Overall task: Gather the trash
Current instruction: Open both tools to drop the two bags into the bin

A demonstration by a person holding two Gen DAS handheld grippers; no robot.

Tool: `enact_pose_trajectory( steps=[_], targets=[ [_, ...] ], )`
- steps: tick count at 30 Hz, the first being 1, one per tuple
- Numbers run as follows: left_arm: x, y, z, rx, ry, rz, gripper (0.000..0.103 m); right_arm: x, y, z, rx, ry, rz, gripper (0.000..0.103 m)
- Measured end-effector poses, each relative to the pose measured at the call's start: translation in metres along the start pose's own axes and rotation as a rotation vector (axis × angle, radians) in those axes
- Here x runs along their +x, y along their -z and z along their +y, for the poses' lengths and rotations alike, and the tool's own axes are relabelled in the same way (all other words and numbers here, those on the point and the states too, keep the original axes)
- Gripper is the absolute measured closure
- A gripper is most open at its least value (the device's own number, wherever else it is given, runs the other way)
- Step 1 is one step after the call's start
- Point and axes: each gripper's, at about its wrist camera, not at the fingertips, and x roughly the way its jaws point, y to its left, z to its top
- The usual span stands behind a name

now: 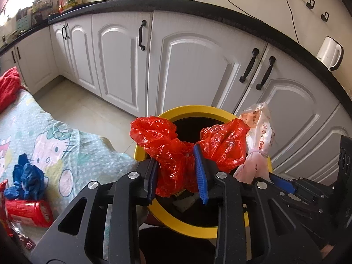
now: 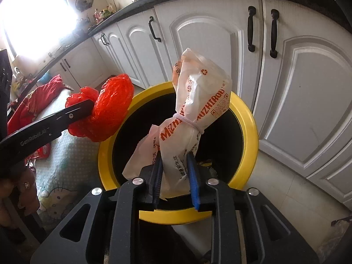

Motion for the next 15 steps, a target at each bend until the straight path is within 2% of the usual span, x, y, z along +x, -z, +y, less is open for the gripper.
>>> enact_pose_trajectory(
  steps=[2,4,6,8,10,15],
  targets=[
    [0.002,0.0,0.001,-0.008,-0.002,0.001,0.073,0.001,-0.001,-0.003,0.01,0.006,0.0,0.075],
    [0.003,-0.001,0.003,-0.021,-0.007,0.0,0.062,-0.001,-0.001,-0.005,0.021,0.017,-0.008,0.062],
    [0.003,-0.001,0.008,-0.037,-0.017,0.0,0.058,-0.002,-0.001,-0.007,0.029,0.025,-0.012,0.061],
    [-0.001,0.0,0.015,-0.056,-0.027,-0.007,0.046,-0.004,-0.002,-0.009,0.036,0.033,-0.019,0.059],
    [-0.008,0.0,0.023,-0.07,-0.038,-0.02,0.043,-0.006,-0.001,-0.009,0.045,0.035,-0.027,0.056],
    [-0.027,0.003,0.043,-0.116,-0.059,-0.051,0.02,-0.013,-0.002,-0.003,0.043,0.024,-0.055,0.052]
  ],
)
